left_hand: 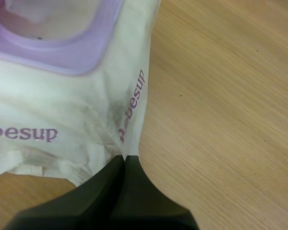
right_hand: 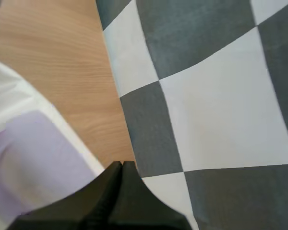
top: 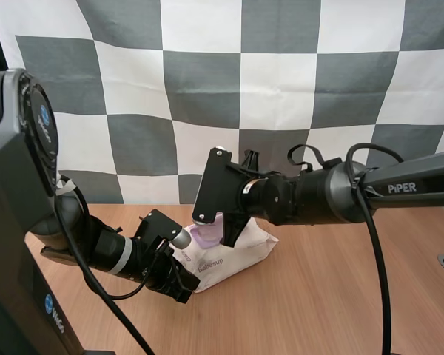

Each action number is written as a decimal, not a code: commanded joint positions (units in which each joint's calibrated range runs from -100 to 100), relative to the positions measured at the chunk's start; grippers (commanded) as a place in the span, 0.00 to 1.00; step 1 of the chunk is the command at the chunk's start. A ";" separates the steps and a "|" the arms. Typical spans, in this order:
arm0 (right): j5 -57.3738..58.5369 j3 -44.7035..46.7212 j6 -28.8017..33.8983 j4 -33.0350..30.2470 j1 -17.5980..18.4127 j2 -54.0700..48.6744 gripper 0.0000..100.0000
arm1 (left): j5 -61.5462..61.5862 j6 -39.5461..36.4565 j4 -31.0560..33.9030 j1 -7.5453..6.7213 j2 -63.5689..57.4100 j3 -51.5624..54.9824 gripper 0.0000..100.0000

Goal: Open the wet wipes lid

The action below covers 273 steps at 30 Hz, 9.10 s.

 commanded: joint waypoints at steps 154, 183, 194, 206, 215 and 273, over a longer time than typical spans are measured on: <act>32.21 19.86 23.44 13.76 -20.77 -83.70 0.01 | -97.96 -44.93 5.90 -10.31 -99.24 27.27 0.00; 45.54 38.94 17.08 17.08 -22.77 -83.84 0.00 | -65.29 -59.63 31.05 -12.41 -99.24 27.27 0.00; 42.38 38.94 16.74 -5.61 -22.77 -84.30 0.00 | -52.03 -89.62 59.10 -12.41 -99.24 27.27 0.00; 42.15 38.94 28.61 -3.81 -22.77 -84.30 0.00 | -47.71 -101.13 64.20 -12.41 -99.24 27.27 0.00; 42.15 38.94 46.49 0.63 -22.77 -84.30 0.00 | -47.66 -104.35 63.70 -12.41 -99.24 27.27 0.00; 39.86 38.94 64.01 -18.03 -18.50 -84.30 0.00 | -47.30 -104.06 62.47 -12.41 -99.24 27.27 0.00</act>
